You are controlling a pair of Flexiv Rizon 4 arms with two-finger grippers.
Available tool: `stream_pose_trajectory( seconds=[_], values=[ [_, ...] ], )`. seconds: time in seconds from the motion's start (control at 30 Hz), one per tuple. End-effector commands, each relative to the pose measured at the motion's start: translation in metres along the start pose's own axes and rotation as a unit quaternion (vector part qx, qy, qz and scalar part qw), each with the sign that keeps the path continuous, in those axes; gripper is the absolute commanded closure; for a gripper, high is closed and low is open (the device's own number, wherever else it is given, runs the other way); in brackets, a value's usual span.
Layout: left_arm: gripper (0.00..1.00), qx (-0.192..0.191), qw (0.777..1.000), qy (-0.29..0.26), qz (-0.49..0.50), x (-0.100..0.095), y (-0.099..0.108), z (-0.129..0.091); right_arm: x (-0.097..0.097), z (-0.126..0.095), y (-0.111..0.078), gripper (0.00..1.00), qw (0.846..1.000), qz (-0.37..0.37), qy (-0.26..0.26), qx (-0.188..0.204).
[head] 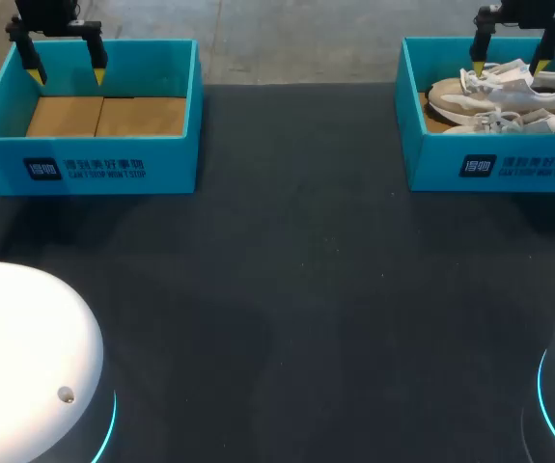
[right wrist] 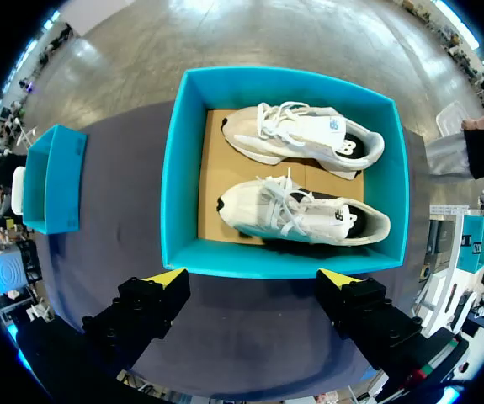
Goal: Take the shoe out of the shoebox, open the shoe tongue, remove and reinsert the insole, then place the shoe into the shoebox
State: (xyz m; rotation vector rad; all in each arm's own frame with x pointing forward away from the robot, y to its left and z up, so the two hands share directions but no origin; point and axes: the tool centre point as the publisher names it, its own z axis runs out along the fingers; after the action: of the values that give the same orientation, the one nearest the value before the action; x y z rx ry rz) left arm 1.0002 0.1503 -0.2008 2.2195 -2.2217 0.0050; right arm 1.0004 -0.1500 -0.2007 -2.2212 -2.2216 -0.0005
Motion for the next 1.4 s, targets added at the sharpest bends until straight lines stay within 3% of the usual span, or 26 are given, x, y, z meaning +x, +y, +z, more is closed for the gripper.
stream_pose_trajectory(
  seconds=[0.03, 0.4, 0.7, 0.73, 1.13, 1.4],
  values=[
    [0.00, 0.000, 1.000, -0.001, 0.000, 0.000, 0.000, 0.000, 0.000, 0.000, 0.000, 0.00, 1.000, 0.000, 0.000, 0.000],
    [0.00, 0.000, 1.000, -0.001, 0.000, 0.000, 0.000, 0.000, -0.003, 0.001, 0.000, 0.00, 1.000, 0.005, 0.003, -0.002],
    [0.00, 0.000, 1.000, -0.001, 0.000, 0.000, 0.000, 0.000, -0.039, 0.005, -0.003, 0.00, 0.999, 0.031, -0.007, -0.035],
    [0.00, 0.000, 1.000, -0.001, 0.000, 0.000, 0.000, 0.000, -0.050, 0.008, -0.004, 0.00, 0.999, 0.035, -0.012, -0.037],
    [0.00, 0.000, 1.000, -0.001, 0.000, 0.000, 0.000, 0.000, -0.121, 0.030, -0.014, 0.00, 0.995, 0.085, -0.044, -0.031],
    [0.00, 0.000, 1.000, -0.001, 0.000, 0.000, 0.000, 0.000, -0.149, 0.047, -0.017, 0.00, 0.992, 0.111, -0.043, -0.031]
  ],
)
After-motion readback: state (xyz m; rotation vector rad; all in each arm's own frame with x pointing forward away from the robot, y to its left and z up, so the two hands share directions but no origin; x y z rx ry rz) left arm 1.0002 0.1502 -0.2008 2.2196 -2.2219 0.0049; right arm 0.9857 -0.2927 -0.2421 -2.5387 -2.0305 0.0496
